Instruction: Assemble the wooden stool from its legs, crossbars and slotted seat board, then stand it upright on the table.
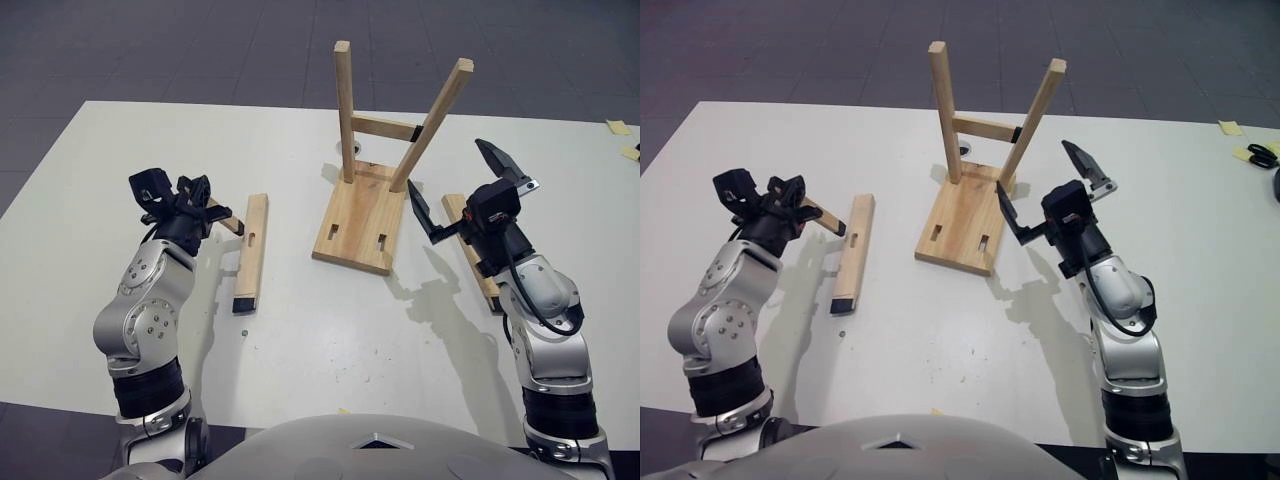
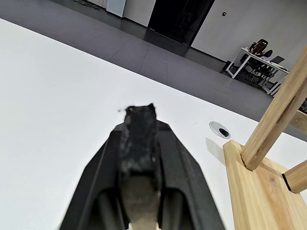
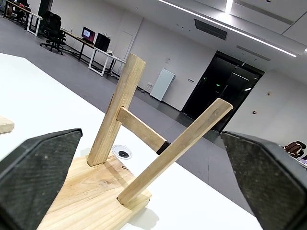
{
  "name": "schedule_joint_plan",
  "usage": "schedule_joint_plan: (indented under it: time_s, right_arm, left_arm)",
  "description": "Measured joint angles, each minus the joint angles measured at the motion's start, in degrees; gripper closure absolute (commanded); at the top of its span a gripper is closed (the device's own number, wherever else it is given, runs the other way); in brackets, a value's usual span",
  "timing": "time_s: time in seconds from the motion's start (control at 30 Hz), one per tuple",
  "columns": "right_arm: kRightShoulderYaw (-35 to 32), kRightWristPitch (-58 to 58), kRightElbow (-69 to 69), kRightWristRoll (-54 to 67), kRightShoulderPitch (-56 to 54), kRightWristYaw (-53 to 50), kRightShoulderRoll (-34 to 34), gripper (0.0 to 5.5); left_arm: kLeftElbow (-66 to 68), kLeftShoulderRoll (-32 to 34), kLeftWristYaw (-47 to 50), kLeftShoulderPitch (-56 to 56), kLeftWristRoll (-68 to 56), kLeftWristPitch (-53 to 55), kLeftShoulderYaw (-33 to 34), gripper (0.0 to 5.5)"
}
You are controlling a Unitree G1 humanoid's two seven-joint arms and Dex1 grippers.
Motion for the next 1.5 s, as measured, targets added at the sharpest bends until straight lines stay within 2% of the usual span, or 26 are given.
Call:
schedule_joint_plan:
  time_s: [0.23, 1.0, 1.5]
  right_arm:
    - [0.32, -0.10, 0.36, -0.04, -0.01, -0.02, 0.01, 0.10]
    - [0.74, -0.28, 0.43, 0.00, -0.36, 0.20, 0.01, 0.10]
    - [1.40, -0.18, 0.40, 0.01, -1.08, 0.19, 0.06, 0.10]
  left_arm:
    - [-1.53, -2.58, -0.03, 2.18, 0.07, 1.60, -1.23, 5.08]
    - [3.62, -2.20, -4.90, 2.15, 6.65, -4.21, -2.59, 5.08]
    - [9.42, 3.93, -17.21, 3.25, 11.95, -12.76, -8.55, 5.08]
